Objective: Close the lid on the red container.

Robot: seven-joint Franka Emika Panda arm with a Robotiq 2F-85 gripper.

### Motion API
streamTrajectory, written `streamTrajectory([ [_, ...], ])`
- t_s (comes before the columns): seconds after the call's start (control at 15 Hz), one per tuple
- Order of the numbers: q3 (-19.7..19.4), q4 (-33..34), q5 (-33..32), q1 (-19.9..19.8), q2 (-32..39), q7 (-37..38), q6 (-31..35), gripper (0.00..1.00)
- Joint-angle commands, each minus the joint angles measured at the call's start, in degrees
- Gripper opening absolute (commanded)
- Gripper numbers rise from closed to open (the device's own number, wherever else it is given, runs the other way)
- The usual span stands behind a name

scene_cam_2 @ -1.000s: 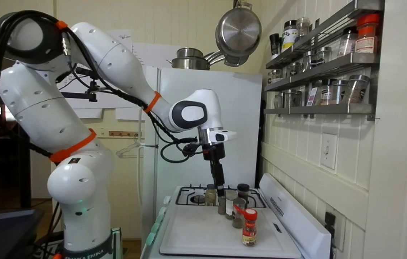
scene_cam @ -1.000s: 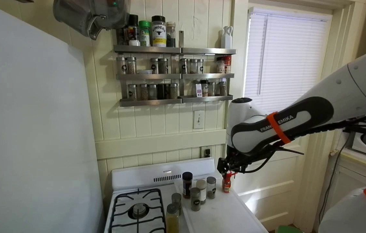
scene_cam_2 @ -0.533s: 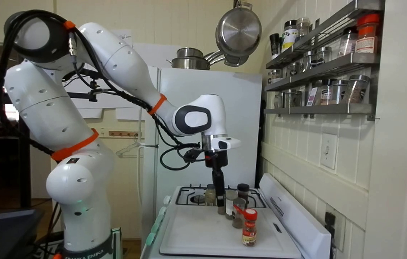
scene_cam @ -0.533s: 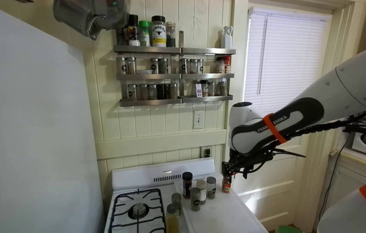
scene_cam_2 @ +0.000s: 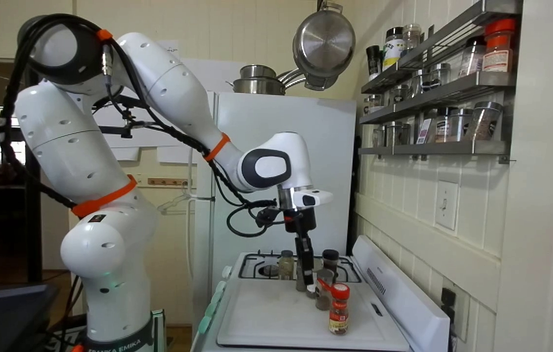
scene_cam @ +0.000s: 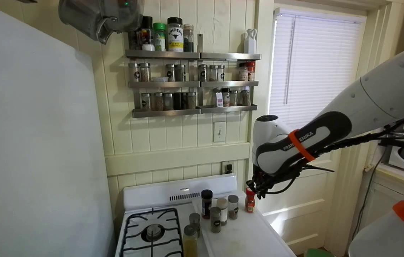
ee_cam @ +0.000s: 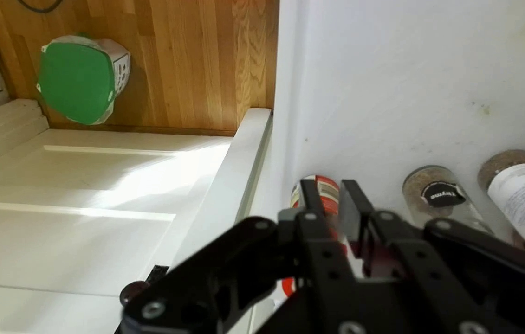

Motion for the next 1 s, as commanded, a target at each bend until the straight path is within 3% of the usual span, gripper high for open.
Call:
streamTrajectory([
  [0.0, 1.03, 0.07, -3.78, -1.52, 1.48, 2.12, 2.76, 0.0],
  [0.93, 1.51, -0.02, -7.66, -1.8, 0.6, 2.57, 3.38, 0.0],
])
